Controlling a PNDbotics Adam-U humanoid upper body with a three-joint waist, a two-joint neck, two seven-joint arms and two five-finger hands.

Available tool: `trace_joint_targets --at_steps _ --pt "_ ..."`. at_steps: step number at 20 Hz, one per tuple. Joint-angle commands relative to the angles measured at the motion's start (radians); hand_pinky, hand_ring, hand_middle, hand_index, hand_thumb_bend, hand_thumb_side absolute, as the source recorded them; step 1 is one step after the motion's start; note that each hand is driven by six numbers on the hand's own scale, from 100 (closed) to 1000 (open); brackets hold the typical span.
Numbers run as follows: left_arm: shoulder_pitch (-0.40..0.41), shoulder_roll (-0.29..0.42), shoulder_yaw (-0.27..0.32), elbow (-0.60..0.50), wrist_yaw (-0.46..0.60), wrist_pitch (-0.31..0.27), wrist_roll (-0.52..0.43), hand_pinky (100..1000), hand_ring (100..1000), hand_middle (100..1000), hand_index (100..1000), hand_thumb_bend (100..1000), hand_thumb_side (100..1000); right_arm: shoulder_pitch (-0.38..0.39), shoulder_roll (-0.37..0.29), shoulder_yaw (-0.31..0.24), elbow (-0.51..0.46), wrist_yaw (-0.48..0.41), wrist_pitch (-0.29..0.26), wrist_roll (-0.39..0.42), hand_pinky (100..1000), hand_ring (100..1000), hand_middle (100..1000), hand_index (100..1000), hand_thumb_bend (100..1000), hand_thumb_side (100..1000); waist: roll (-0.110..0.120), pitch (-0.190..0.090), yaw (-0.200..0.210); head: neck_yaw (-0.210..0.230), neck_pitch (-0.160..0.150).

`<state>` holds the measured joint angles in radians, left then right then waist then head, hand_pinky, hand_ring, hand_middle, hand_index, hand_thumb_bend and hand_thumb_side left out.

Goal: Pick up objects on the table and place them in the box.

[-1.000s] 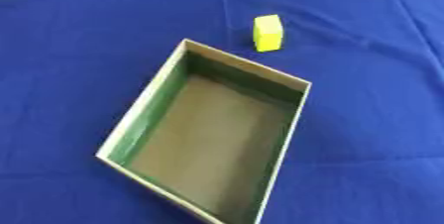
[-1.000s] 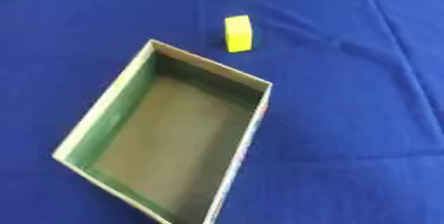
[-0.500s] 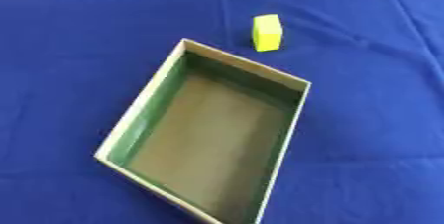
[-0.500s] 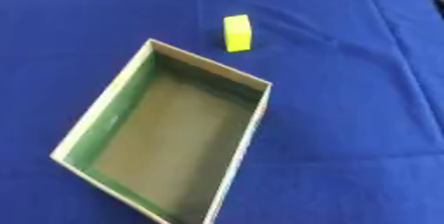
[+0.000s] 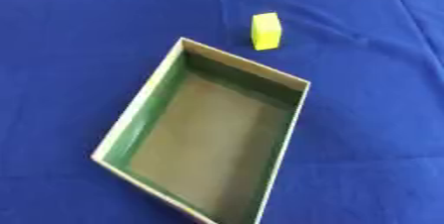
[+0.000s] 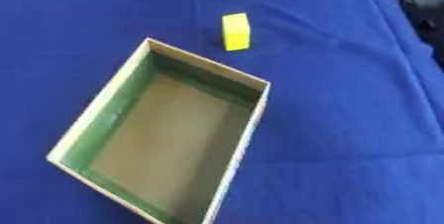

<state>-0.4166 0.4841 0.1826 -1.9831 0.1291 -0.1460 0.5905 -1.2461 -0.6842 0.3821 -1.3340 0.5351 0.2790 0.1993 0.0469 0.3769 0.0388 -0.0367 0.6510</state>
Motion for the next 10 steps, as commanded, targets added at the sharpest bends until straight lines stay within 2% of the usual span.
trace_joint_targets --at_steps 1,7,10 --pt "-0.015 0.033 0.0 -0.017 0.002 0.0 -0.004 573 714 716 761 100 1000 -0.031 -0.004 -0.03 0.058 0.047 -0.031 0.041 778 841 798 910 173 996 0.001 -0.017 0.001 -0.002 -0.01" --pt "-0.016 0.031 0.0 -0.017 0.003 0.0 -0.006 573 714 717 761 100 1000 -0.05 0.028 -0.063 0.191 0.129 -0.103 0.122 790 860 817 930 196 979 0.005 -0.016 0.004 -0.004 -0.014" --pt "-0.016 0.028 0.0 -0.017 0.005 0.001 -0.006 573 714 717 761 100 1000 -0.092 0.083 -0.128 0.336 0.314 -0.208 0.199 795 865 825 932 235 992 0.01 -0.016 0.005 -0.007 -0.015"
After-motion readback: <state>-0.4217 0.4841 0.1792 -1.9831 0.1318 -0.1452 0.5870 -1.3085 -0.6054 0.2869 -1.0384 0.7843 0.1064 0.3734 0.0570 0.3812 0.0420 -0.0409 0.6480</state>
